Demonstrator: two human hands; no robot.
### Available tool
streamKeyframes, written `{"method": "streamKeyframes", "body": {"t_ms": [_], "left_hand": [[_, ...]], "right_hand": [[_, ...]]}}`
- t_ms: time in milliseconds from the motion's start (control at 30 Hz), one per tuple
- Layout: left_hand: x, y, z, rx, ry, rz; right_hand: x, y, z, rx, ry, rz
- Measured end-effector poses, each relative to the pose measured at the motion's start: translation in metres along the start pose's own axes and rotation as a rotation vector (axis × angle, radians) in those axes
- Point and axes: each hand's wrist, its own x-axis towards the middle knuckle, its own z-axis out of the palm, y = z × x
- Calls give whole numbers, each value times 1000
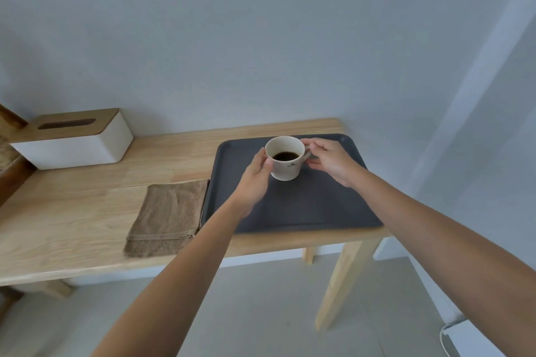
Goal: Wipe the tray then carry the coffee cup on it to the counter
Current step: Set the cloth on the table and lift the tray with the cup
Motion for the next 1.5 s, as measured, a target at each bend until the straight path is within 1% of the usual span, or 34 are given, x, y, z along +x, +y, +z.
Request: {"method": "streamKeyframes", "body": {"t_ms": [267,400,467,533,633,700,767,833,900,967,1100,1233,1333,1500], "left_hand": [[-25,8,36,-20,12,0],[-36,13,43,-14,26,22],[-41,14,42,11,46,17],[-41,12,34,119,123,-10],[-30,1,0,420,307,-26],[-19,-11,-33,681,363,-69],[-10,-26,-63,892,367,-171],[-3,-41,-82,987,324,-252],[2,-50,-88,1027,284,-250],[4,-54,-88,1057,279,-225],[3,-51,-78,1064,239,-142],[11,-49,-70,999,220,-50],[18,-49,-60,853,214,-7],[35,-41,-32,621,163,-26]], "right_hand": [[-11,-4,-18,-11,-31,23],[-13,-6,-18,-6,-60,21],[-15,-6,-19,-39,-50,9],[-19,-1,-22,-212,57,-54],[-27,14,-32,-582,271,-136],[-31,29,-42,-770,297,-80],[-35,43,-52,-933,262,20],[-40,51,-59,-920,252,89],[-46,52,-62,-827,267,117],[-50,51,-63,-756,275,124],[-59,50,-66,-702,298,128],[-73,50,-72,-646,345,157],[-87,50,-79,-612,398,157],[-116,56,-103,-521,498,213]]}}
